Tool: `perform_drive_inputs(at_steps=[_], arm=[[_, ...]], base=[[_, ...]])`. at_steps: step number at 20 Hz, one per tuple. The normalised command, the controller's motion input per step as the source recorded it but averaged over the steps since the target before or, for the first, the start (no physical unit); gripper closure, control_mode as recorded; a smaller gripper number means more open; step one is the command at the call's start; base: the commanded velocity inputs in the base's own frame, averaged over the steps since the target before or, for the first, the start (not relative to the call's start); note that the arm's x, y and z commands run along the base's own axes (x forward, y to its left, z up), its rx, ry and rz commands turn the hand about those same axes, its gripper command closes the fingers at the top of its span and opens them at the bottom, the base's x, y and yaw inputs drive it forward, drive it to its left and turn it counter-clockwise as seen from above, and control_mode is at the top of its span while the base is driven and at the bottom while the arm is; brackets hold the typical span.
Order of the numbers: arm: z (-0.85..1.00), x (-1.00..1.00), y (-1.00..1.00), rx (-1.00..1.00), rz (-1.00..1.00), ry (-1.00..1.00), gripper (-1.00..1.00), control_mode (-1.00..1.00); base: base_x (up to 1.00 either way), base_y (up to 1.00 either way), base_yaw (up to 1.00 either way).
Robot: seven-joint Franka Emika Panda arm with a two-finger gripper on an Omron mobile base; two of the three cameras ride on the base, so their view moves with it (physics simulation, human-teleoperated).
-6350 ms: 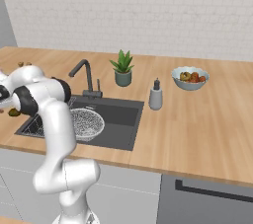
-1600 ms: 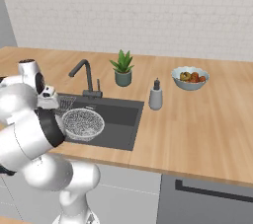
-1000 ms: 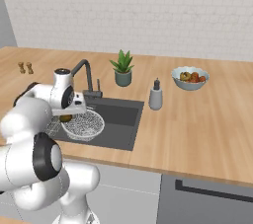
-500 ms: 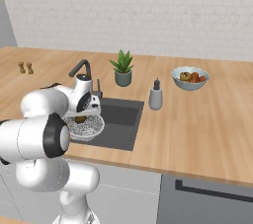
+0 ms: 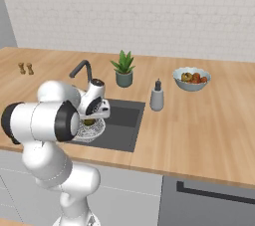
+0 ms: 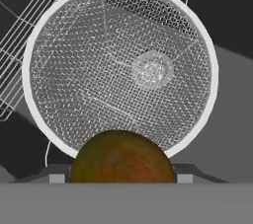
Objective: Put the colander in the sink, put the mango in the colander, and turn on the sink faucet and pour water over the colander.
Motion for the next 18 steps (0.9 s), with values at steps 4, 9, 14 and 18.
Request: perform_drive_inputs(at_steps=[4,9,14,18], arm=[[-0.33,0.26,0.00,0.00,0.00,-0.01,1.00,-1.00],[-0.40,0.11,0.00,0.00,0.00,-0.03,1.00,-1.00],[-0.33,0.19,0.00,0.00,0.00,-0.01,1.00,-1.00],[-0.13,0.19,0.06,0.00,0.00,-0.01,1.00,-1.00]], base=[[0.00,0.00,0.00],[0.00,0.00,0.00],[0.00,0.00,0.00],[0.00,0.00,0.00]])
